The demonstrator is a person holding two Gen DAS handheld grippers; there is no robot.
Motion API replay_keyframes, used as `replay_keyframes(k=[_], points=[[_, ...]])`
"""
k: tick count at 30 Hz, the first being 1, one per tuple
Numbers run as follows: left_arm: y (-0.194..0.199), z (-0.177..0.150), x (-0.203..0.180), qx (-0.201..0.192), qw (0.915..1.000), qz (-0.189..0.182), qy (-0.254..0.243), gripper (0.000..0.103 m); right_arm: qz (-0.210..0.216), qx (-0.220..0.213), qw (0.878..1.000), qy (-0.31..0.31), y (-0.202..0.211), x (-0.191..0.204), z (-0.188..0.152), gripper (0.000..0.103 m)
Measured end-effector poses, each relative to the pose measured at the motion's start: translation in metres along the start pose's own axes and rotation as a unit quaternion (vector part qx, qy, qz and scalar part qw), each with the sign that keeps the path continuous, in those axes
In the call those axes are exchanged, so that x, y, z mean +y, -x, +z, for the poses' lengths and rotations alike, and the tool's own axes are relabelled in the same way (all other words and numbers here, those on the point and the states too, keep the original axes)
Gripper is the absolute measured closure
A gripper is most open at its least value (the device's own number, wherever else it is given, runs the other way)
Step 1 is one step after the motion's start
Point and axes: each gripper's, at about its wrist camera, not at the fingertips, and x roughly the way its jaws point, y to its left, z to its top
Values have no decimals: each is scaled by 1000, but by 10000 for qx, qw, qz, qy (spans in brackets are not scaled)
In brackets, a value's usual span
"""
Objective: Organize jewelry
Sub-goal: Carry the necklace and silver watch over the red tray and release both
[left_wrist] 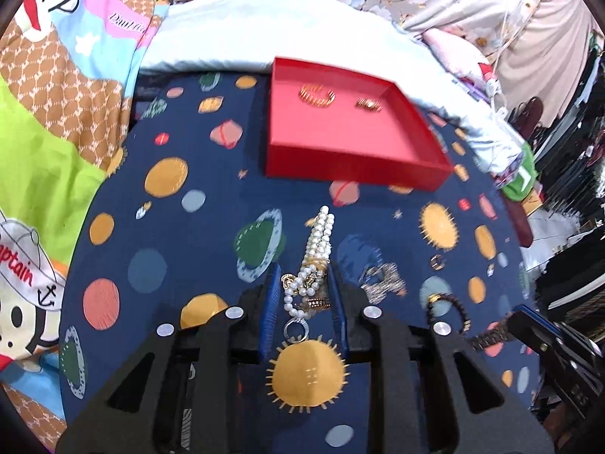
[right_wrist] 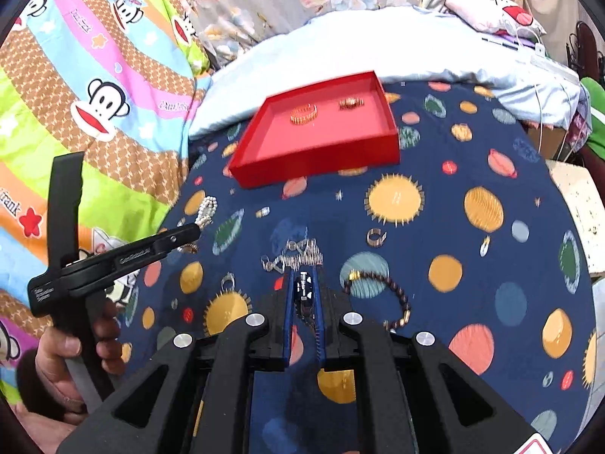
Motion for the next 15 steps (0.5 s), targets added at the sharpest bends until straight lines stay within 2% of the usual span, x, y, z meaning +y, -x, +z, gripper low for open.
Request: replay_keyframes(k=[7, 11, 15], points=[[14, 37, -14, -189, 9995, -204, -136, 79, 51, -379, 9992, 135, 9, 3, 44, 94], [9, 71, -21, -373, 9988, -260, -205, 79, 69, -676, 9972, 328, 2, 5, 92, 94], [-9, 107, -27, -522, 9980, -160, -315, 79, 155, -816, 9957, 403, -20, 4, 146, 94]])
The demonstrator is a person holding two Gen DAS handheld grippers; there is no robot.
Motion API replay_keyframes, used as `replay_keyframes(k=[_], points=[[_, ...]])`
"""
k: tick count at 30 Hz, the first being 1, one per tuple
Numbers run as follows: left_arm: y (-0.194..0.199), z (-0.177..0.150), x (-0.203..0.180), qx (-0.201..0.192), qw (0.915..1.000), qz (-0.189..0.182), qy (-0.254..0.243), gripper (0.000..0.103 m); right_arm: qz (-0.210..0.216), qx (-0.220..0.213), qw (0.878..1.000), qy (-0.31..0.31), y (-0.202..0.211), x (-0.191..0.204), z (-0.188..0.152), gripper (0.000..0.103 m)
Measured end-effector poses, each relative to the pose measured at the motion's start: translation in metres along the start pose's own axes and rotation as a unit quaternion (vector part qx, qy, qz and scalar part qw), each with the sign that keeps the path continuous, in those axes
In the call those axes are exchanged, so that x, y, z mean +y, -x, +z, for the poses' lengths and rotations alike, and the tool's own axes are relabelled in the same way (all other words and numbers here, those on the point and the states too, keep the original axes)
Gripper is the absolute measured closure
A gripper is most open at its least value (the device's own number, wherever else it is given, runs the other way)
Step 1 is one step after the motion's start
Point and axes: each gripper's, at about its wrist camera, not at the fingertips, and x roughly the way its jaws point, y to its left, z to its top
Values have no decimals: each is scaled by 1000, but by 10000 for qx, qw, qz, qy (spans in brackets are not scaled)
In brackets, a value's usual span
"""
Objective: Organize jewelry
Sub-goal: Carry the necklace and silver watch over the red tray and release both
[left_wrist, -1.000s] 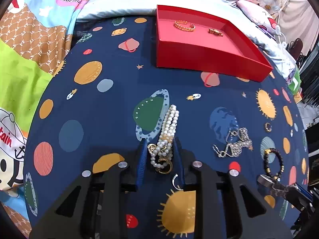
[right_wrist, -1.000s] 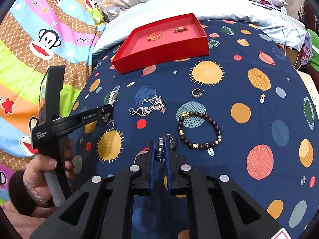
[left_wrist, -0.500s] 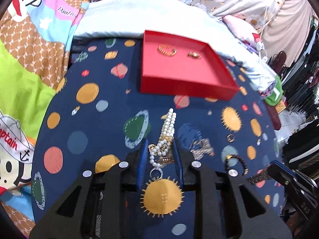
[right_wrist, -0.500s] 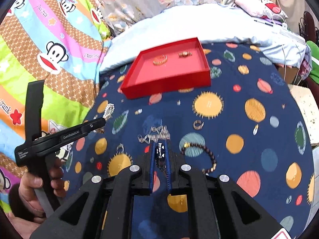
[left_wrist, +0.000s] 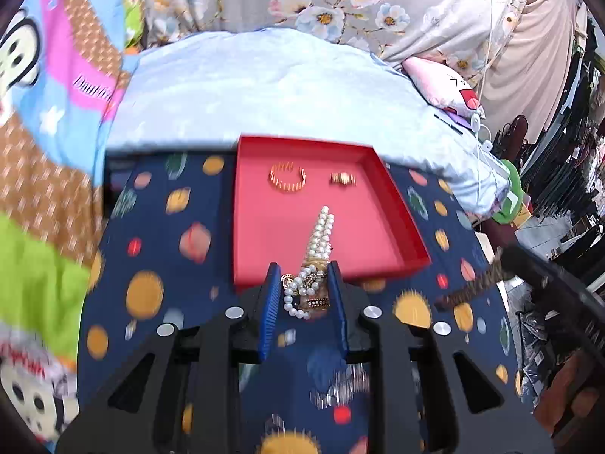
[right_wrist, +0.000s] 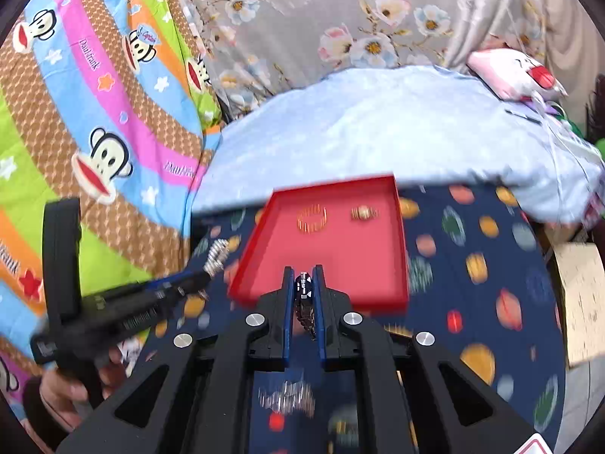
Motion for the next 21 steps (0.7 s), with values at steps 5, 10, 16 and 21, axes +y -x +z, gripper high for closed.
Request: replay_keyframes(k=[5, 10, 16, 21], points=[[-54, 41, 4, 55, 9999, 121, -36, 79, 65, 29, 10000, 20, -54, -7, 48, 94], [-99, 64, 9, 156, 9999, 24, 36, 79, -31, 239, 9997, -7, -111, -17, 68, 94], [-151, 71, 16, 392, 9992, 102, 77, 79, -223, 646, 9976, -82, -173, -34, 64, 94], [-172, 71, 18, 481, 9986, 192, 92, 78, -428, 840, 9954, -147, -198, -52, 58, 94]])
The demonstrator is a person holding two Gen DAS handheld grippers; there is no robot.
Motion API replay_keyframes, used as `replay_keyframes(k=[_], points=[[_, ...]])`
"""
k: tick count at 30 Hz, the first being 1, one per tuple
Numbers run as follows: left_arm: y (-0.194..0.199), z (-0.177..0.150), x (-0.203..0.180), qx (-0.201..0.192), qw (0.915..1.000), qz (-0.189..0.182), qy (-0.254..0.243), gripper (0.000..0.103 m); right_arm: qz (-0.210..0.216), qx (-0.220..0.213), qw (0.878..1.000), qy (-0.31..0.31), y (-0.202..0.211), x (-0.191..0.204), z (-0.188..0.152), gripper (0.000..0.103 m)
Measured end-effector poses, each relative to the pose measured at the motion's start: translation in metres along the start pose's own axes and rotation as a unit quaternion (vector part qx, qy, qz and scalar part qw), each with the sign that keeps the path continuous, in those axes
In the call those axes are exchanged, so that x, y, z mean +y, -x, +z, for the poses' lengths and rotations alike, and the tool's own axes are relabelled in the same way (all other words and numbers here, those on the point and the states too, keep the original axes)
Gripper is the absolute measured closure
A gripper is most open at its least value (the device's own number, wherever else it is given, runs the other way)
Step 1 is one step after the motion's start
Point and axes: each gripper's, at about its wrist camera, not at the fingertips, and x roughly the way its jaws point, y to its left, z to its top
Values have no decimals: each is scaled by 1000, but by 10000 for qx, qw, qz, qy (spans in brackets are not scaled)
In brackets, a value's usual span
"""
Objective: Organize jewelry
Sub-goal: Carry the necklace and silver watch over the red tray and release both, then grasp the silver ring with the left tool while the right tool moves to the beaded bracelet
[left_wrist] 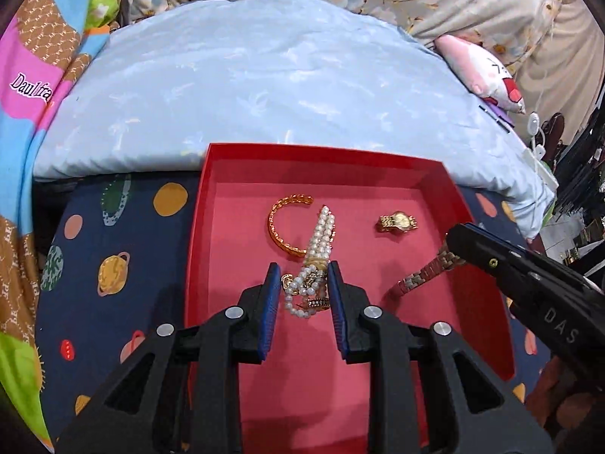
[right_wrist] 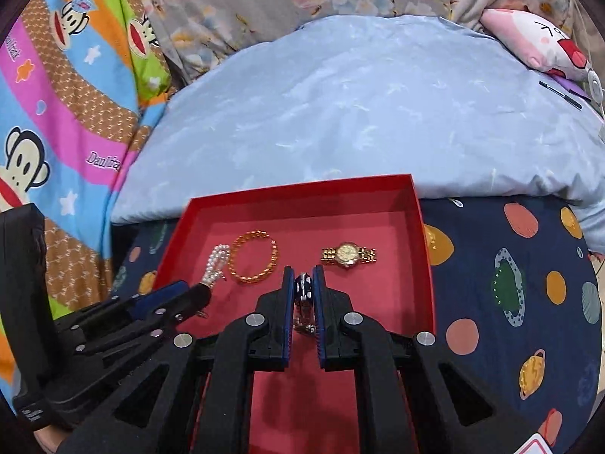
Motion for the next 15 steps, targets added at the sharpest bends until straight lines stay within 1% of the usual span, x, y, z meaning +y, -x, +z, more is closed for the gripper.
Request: replay_keyframes(k=[2, 3, 4, 6, 7, 10, 12, 15], points=[[-1, -1, 0, -10, 10000, -45, 27, 78, -79, -113, 9999, -25, 3, -4, 0, 92], [1, -1, 0, -44, 10000, -63, 49, 74, -150, -199, 9997, -12, 9, -6, 0, 91], [3, -1, 1, -84, 9999, -37, 73, 61, -192, -245, 9995, -7, 12, -7, 0, 91], [12, -1, 3, -201, 9996, 81, 158, 43, -275, -403, 9988, -5, 29, -8, -2, 88], [23, -2, 6, -321, 9992, 98, 223, 43, -287, -479, 9984, -17, 39, -9, -5, 84], [51, -8, 12, -515, 9983, 60, 266, 42, -337, -679, 9971, 1, 73, -9, -18, 73], [72, -16, 16, -631, 9977, 83, 241, 42, -389, -767, 9963, 53, 96, -7, -32, 70], [103, -36, 26, -740, 9967, 172, 297, 42, -357, -796, 9962, -2, 129, -8, -62, 66]])
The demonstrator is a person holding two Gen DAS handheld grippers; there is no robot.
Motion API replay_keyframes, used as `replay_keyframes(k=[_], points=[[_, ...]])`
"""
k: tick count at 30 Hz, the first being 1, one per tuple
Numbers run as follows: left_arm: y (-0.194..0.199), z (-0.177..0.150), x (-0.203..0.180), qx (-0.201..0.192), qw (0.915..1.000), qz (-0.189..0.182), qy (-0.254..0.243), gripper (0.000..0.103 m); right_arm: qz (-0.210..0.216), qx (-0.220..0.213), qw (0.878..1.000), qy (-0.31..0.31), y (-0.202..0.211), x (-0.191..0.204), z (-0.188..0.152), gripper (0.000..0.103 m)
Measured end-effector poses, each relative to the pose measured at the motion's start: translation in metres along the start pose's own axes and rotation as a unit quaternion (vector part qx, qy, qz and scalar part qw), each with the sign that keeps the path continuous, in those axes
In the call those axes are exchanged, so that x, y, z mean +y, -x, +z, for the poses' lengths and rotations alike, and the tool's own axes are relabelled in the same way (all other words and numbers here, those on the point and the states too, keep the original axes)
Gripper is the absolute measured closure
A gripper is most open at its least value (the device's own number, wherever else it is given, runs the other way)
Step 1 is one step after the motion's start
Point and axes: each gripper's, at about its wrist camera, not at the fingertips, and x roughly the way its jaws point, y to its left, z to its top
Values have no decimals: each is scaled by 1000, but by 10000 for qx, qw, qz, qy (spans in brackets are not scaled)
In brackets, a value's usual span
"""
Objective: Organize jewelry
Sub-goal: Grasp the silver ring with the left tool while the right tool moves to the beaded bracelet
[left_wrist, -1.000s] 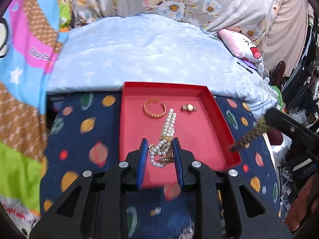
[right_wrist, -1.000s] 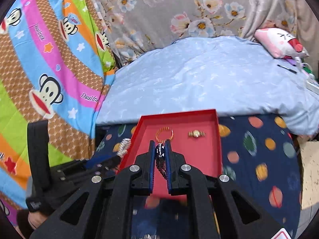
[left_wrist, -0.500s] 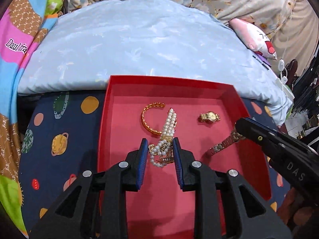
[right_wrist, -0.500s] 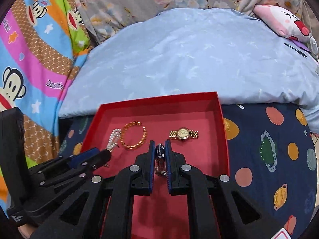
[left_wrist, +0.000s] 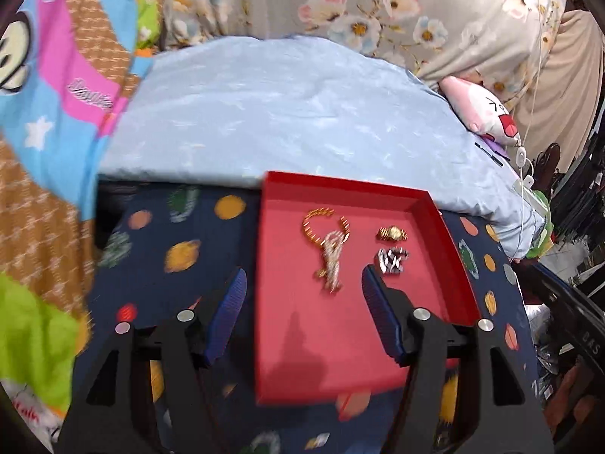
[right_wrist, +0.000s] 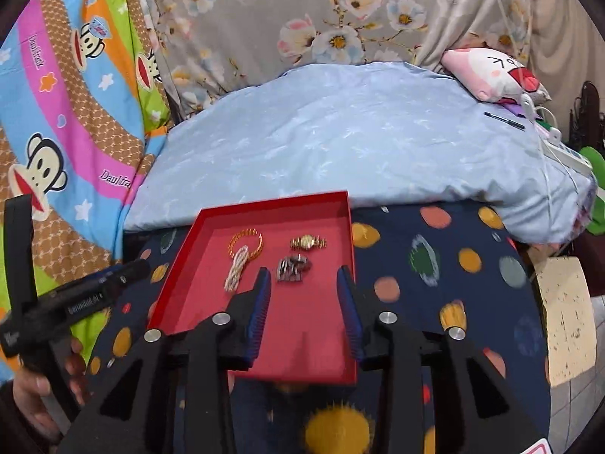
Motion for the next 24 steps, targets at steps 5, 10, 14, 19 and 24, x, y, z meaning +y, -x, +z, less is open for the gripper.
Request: replay_keyframes(k=[5, 10, 14, 19, 24], points=[[43, -46, 18, 70, 9996, 261, -13, 41, -68, 162, 9998, 23, 47, 0, -52, 65], [70, -96, 25, 267, 9983, 493, -164, 41, -247, 404, 9989, 46, 74, -1, -102, 65], [81, -130, 26, 482, 9977, 448, -131, 41, -191, 652, 9976, -125, 84, -4, -135, 65], [85, -163, 20, 723, 9963, 413, -217, 41, -170, 944, 9949, -322, 87, -5, -170, 62], [81, -188, 13, 902, 9949, 379, -261, 41, -178, 1173, 9926, -274, 82, 1, -192, 58]])
